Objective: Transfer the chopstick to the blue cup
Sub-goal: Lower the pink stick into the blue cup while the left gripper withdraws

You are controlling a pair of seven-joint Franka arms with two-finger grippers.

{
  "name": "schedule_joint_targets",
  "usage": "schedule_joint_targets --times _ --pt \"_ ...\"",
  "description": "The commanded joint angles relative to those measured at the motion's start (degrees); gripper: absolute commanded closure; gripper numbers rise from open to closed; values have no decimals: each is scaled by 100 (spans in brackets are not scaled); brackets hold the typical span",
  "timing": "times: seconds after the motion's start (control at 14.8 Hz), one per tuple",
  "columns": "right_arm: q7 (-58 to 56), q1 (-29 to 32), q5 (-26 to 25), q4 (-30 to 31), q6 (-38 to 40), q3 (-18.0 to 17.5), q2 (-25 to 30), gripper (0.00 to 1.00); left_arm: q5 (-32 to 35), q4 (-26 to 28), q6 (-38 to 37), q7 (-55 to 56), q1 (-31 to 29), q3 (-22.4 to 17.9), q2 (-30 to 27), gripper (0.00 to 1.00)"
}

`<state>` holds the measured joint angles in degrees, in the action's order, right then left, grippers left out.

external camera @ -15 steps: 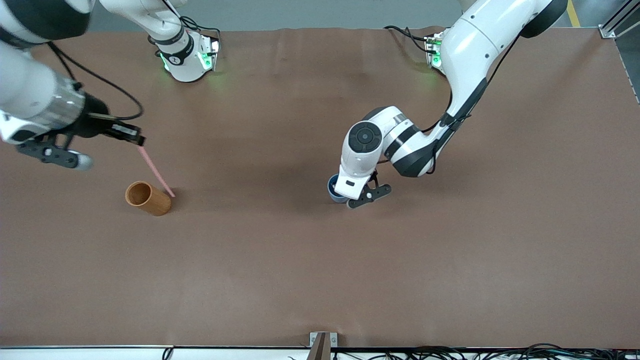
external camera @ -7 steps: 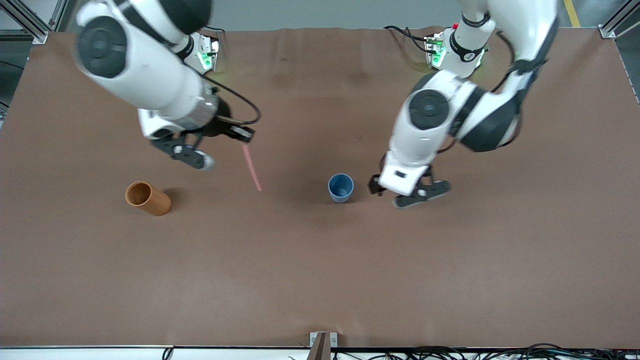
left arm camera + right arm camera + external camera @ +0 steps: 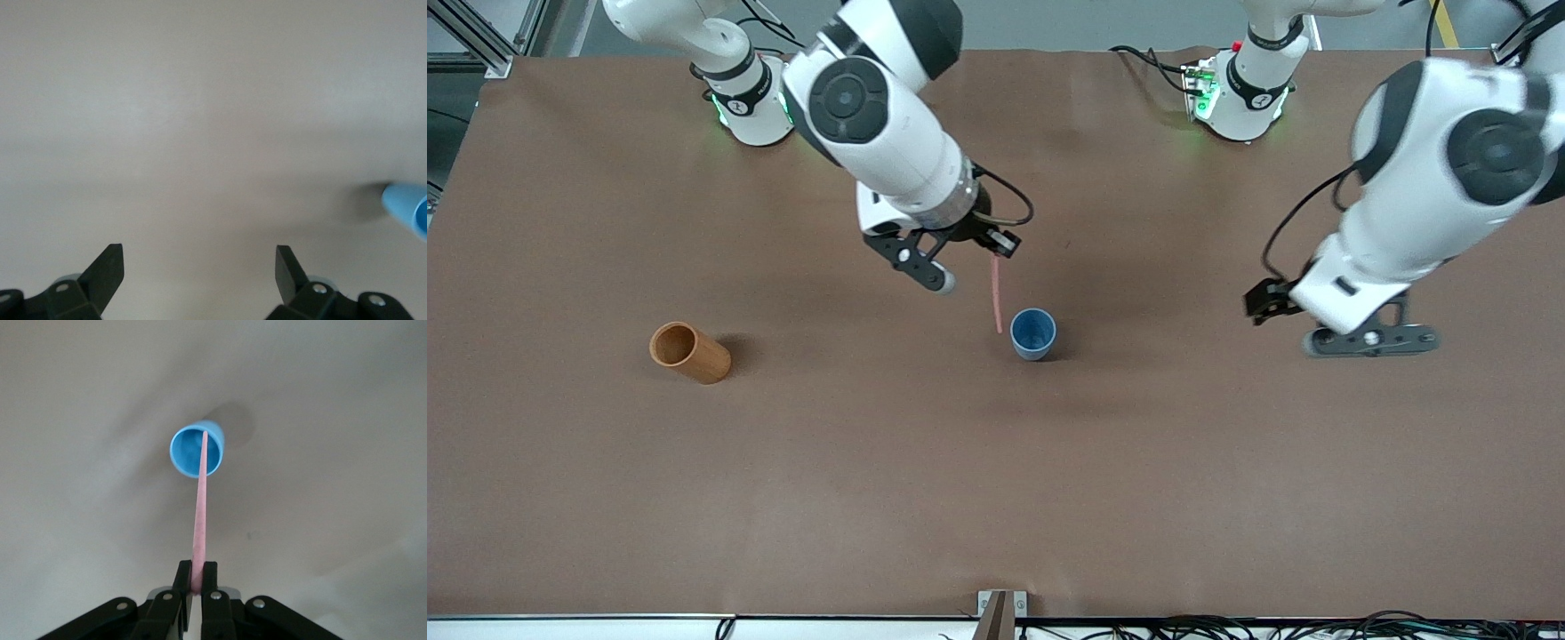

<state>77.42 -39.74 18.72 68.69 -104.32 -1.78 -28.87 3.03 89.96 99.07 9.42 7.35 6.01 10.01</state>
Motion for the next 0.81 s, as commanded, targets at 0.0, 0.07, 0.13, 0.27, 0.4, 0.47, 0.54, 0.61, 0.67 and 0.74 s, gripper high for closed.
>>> schedule_joint_targets --times 0.0,0.07,0.13,0.27,0.4,0.47,0.54,0.61,0.67,0.74 --pt "195 -95 132 -190 -106 29 -224 99 -163 75 -282 -897 4 -329 -490 0" --pt "186 -139 123 -190 -106 38 -286 99 -154 -21 -292 -890 -5 -338 -596 0" --pt "195 -192 106 -172 -115 38 -304 99 -154 -205 -326 -890 -6 -338 -632 0" --pt "204 -279 71 -172 -106 38 -435 99 -145 -556 -808 -951 -49 -329 -667 0" --pt "195 -324 62 -129 -289 47 -549 98 -163 -865 -1371 -995 -58 -320 -667 0" --pt "195 -359 62 -120 -509 47 -620 98 -172 -848 -1468 -1004 -50 -312 -719 0" --pt "195 -446 18 -119 -650 47 -716 97 -172 -770 -1487 -978 -41 -294 -807 0" --pt "177 -464 -60 -119 -791 47 -795 96 -172 -760 -1426 -978 -49 -294 -808 0" --pt "169 -473 -139 -119 -879 47 -857 93 -198 -752 -1295 -978 -49 -294 -808 0" --pt "108 -499 -262 -111 -880 47 -884 90 -233 -734 -1224 -978 -58 -320 -817 0"
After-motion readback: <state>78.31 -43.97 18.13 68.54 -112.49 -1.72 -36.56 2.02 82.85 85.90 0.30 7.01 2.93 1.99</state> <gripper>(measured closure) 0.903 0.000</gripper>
